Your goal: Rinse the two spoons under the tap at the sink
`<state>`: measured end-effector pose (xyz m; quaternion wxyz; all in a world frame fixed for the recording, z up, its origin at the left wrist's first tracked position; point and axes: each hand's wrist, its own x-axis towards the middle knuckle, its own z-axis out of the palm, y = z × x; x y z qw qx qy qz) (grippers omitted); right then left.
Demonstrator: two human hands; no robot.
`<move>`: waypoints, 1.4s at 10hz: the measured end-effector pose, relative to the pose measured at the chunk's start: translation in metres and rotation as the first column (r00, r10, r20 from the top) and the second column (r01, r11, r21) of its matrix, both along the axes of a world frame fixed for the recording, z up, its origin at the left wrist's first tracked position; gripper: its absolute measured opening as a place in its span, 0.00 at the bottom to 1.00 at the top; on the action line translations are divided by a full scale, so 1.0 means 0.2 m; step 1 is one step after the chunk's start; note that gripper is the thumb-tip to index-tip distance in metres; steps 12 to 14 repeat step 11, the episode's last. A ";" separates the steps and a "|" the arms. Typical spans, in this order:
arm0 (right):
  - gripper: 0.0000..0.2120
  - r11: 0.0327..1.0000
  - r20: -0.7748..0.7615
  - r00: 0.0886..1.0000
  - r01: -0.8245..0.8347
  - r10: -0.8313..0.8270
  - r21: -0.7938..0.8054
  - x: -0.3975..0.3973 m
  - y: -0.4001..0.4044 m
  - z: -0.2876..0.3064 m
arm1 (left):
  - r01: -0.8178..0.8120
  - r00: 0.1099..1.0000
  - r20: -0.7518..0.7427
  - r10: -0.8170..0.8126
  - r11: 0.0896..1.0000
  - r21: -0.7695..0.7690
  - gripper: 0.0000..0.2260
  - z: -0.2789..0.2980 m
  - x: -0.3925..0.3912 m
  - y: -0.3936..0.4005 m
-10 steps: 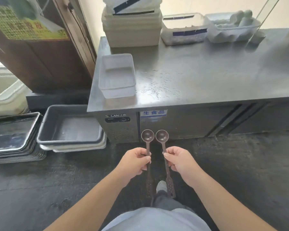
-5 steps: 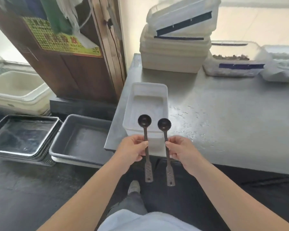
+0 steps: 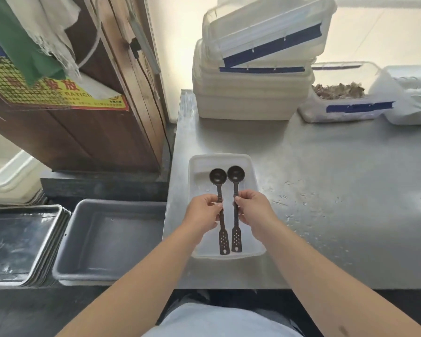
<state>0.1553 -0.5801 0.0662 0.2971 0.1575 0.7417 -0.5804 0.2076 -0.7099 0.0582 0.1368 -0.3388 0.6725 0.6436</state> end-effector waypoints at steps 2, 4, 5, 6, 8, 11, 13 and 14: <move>0.09 0.987 0.070 0.997 -0.030 0.020 0.155 -0.09 -0.08 -0.20 | 0.029 0.992 0.123 -0.016 0.994 -0.106 0.08 -0.18 -0.12 0.00; 0.09 0.933 0.103 0.992 -0.104 0.073 0.346 -0.08 -0.09 -0.34 | 0.183 0.963 0.248 -0.108 0.936 -0.301 0.08 -0.30 -0.14 0.01; 0.12 0.918 0.102 0.993 -0.091 0.055 0.386 -0.07 -0.10 -0.39 | 0.242 0.944 0.300 -0.139 0.910 -0.337 0.08 -0.33 -0.14 0.02; 0.13 0.913 0.085 0.996 -0.066 0.035 0.403 -0.06 -0.11 -0.41 | 0.278 0.933 0.325 -0.156 0.885 -0.374 0.07 -0.34 -0.13 0.03; 0.16 0.877 -0.027 0.994 -0.084 0.110 0.474 -0.03 -0.12 -0.40 | 0.256 0.946 0.307 -0.107 0.828 -0.499 0.10 -0.31 -0.12 0.07; 0.26 0.867 -0.154 0.931 -0.235 0.330 0.440 0.09 -0.09 -0.29 | 0.315 0.943 0.137 -0.302 0.688 -0.654 0.24 -0.25 -0.03 0.10; 0.26 0.867 -0.154 0.931 -0.235 0.330 0.440 0.09 -0.09 -0.29 | 0.315 0.943 0.137 -0.302 0.688 -0.654 0.24 -0.25 -0.03 0.10; 0.26 0.867 -0.154 0.931 -0.235 0.330 0.440 0.09 -0.09 -0.29 | 0.315 0.943 0.137 -0.302 0.688 -0.654 0.24 -0.25 -0.03 0.10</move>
